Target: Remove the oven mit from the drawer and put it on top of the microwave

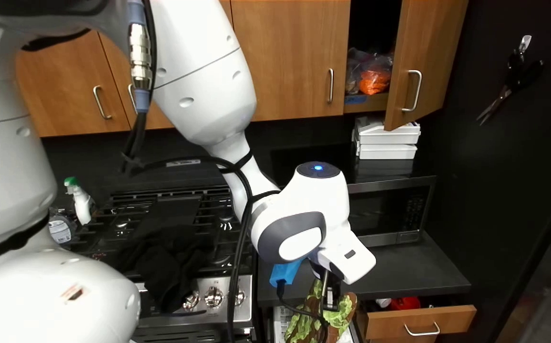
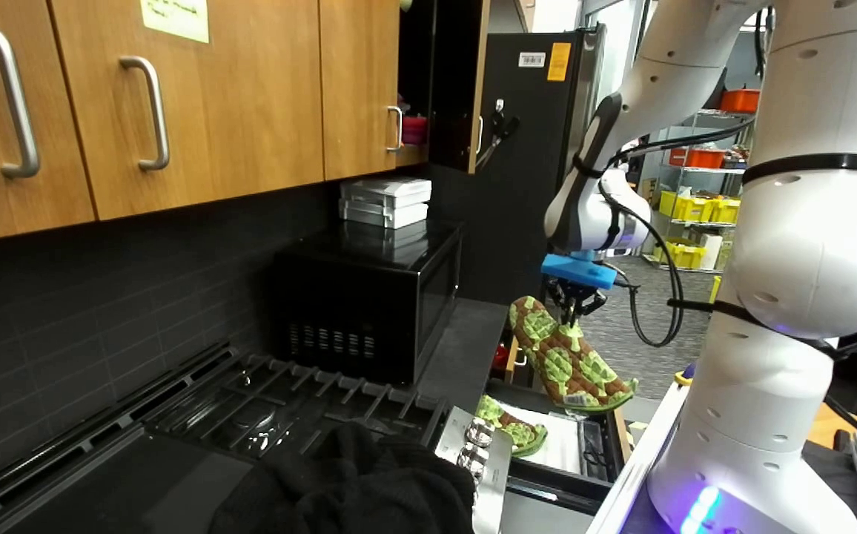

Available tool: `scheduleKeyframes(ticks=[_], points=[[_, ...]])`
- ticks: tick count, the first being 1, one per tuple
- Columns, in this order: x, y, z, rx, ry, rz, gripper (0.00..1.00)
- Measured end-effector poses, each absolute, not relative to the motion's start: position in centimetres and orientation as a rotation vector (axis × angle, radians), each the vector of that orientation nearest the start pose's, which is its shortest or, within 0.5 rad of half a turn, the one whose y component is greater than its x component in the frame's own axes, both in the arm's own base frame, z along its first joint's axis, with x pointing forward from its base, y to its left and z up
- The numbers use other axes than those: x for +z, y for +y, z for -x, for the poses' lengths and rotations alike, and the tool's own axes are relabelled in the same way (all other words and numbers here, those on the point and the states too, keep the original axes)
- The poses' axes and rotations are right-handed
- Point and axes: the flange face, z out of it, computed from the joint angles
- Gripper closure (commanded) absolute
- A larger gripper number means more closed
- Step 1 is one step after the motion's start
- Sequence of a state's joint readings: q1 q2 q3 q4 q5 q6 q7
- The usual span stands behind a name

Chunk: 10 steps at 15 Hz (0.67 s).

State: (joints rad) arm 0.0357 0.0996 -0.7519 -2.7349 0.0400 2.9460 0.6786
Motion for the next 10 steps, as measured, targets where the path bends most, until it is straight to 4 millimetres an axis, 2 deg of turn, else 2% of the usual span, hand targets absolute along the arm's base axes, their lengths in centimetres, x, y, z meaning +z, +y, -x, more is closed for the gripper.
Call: scheduleKeyframes(ticks=[3,5,7,10], points=[[20.3,-28.6,-29.9,-0.190,2.126,2.432,0.98],[20.4,-29.3,-30.7,-0.207,2.120,2.465,0.98],[21.1,-30.1,-32.2,-0.252,2.084,2.519,0.98],[23.4,-31.5,-34.6,-0.362,2.015,2.621,0.98]])
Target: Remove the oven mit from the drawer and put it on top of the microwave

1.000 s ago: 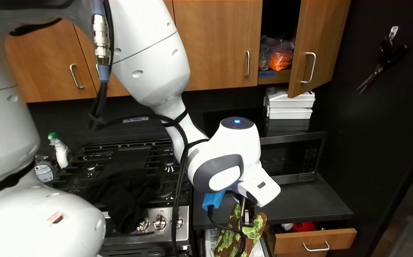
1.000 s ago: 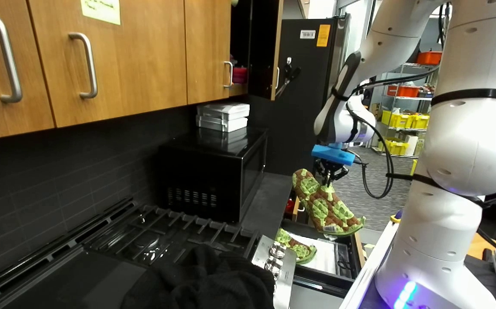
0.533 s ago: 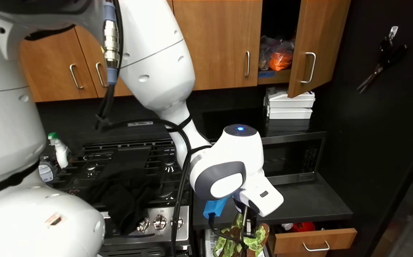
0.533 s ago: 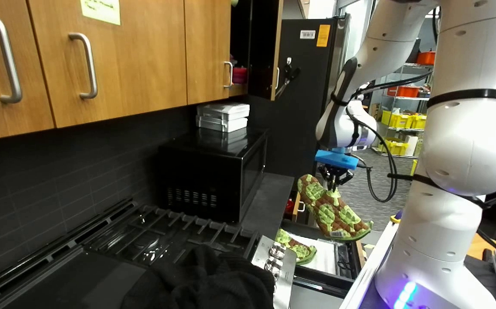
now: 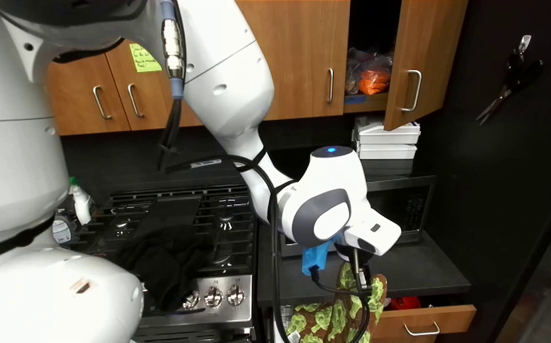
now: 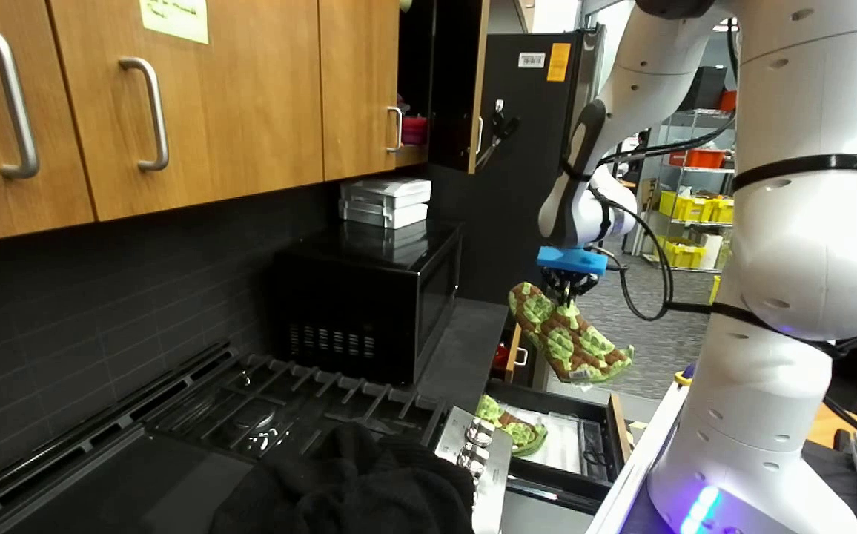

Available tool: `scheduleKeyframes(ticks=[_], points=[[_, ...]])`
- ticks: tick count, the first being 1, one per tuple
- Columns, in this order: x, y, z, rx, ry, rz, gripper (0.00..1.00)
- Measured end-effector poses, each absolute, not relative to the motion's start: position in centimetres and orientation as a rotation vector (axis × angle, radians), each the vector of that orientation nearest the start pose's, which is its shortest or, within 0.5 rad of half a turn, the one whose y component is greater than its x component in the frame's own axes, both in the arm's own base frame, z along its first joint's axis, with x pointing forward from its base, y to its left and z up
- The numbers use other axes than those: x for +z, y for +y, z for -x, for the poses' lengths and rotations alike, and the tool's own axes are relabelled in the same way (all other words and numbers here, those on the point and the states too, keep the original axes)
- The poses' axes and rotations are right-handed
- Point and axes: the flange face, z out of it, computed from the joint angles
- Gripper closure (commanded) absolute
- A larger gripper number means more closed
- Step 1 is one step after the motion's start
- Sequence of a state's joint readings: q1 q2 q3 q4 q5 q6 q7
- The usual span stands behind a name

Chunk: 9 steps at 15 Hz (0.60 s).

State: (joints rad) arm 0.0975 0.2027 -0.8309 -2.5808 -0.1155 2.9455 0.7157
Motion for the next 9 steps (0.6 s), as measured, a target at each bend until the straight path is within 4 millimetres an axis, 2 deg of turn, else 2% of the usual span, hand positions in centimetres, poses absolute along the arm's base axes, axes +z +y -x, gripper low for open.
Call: scheduleKeyframes(ticks=[3,6,9], points=[[26.6,-33.3,-36.9,-0.512,2.000,2.691,0.98],[30.8,-35.1,-39.3,-0.675,1.997,2.741,0.98],[34.2,-35.5,-41.3,-0.766,1.969,2.792,0.98]])
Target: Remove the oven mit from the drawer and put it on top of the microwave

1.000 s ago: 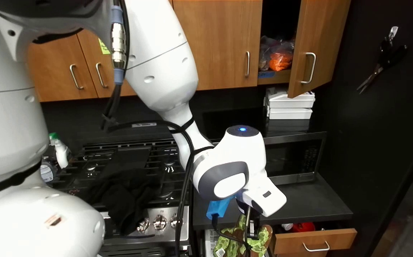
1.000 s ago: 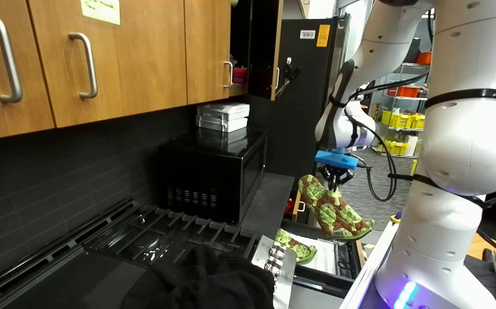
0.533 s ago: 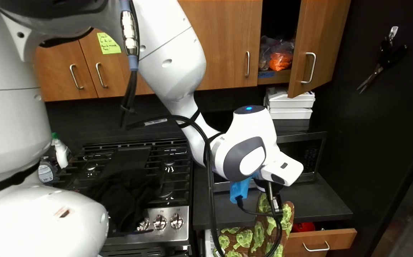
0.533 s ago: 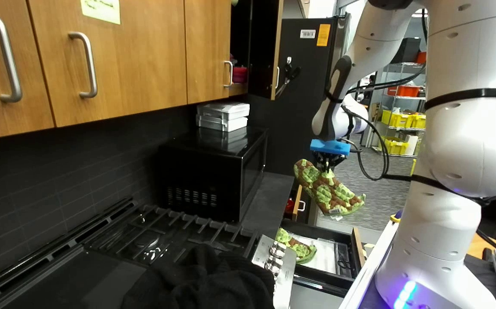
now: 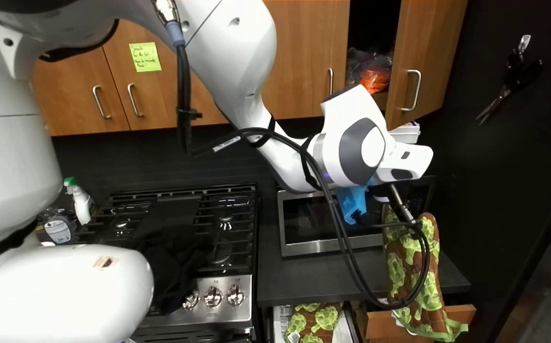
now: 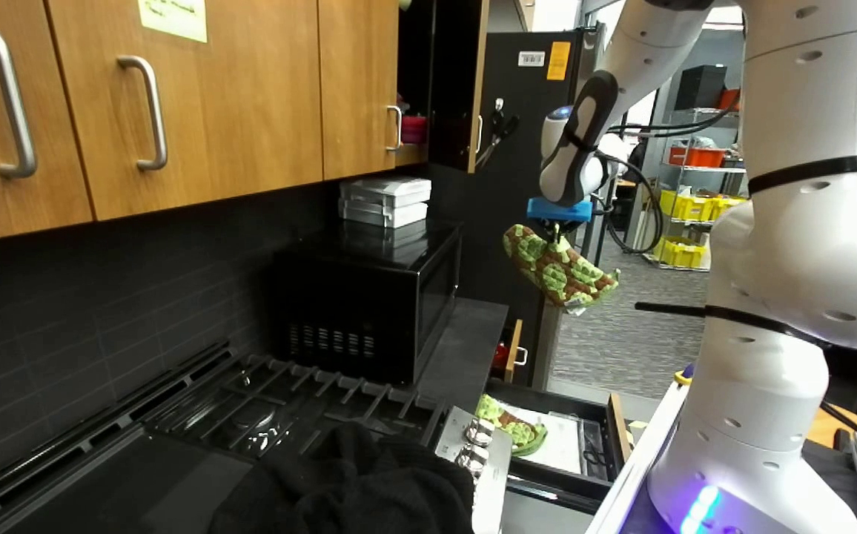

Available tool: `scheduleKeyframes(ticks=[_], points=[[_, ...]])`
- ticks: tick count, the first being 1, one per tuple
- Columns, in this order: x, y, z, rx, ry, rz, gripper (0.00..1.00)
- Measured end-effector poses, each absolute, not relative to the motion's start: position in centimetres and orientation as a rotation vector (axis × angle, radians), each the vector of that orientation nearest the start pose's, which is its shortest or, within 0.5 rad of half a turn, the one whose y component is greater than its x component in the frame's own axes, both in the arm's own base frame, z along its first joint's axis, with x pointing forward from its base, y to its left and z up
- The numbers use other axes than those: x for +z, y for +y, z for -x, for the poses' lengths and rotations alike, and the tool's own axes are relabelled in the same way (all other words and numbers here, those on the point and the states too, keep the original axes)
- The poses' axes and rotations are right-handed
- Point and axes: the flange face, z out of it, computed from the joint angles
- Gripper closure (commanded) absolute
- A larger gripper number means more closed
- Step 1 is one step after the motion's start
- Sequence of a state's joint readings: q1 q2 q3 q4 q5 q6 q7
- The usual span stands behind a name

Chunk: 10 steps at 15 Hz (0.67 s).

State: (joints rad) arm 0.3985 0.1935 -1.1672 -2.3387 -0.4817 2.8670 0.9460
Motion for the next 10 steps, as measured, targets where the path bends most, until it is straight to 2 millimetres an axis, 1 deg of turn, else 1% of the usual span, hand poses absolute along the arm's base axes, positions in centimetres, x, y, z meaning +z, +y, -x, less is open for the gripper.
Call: scheduleKeyframes(ticks=[2,4,8,10], points=[[35.7,-34.7,-42.5,-0.801,1.914,2.834,0.98],[36.7,-33.4,-43.5,-0.826,1.852,2.868,0.98],[38.4,-31.5,-44.9,-0.875,1.729,2.935,0.98],[39.7,-30.7,-45.7,-0.897,1.662,2.977,0.98]])
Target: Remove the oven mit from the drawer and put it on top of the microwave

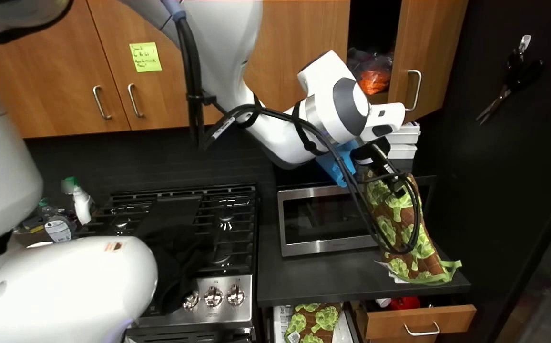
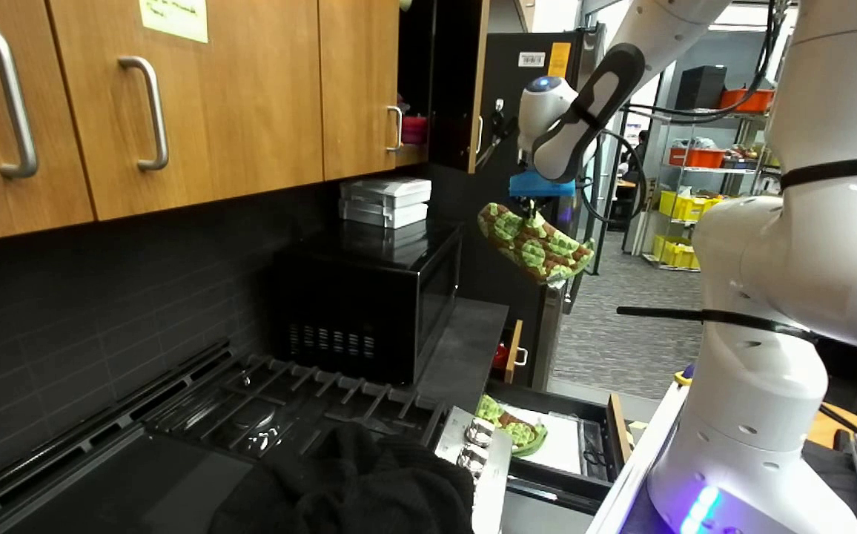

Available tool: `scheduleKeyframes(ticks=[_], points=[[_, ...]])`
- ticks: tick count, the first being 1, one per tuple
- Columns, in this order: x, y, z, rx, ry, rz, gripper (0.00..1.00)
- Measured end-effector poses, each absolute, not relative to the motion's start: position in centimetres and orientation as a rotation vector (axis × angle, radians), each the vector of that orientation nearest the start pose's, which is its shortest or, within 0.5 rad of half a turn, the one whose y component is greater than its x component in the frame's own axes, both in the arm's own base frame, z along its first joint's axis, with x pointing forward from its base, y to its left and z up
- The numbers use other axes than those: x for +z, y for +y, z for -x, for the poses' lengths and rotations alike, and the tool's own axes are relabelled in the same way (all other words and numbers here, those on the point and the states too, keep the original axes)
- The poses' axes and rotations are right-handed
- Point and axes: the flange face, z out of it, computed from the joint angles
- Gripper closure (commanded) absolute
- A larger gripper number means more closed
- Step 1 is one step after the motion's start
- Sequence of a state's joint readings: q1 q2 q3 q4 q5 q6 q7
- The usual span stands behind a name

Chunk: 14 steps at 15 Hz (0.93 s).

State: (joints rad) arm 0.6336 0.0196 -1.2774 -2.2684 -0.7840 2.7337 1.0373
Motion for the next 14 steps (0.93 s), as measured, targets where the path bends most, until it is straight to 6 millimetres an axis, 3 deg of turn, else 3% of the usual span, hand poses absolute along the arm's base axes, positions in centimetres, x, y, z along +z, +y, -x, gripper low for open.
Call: scheduleKeyframes(ticks=[4,7,11,14], points=[[43.8,-28.3,-47.9,-1.012,1.538,3.066,0.98],[47.3,-24.8,-49.1,-1.096,1.460,3.114,0.98],[50.3,-19.6,-48.5,-1.084,1.382,3.096,0.98],[50.6,-16.7,-47.4,-1.020,1.327,3.067,0.98]])
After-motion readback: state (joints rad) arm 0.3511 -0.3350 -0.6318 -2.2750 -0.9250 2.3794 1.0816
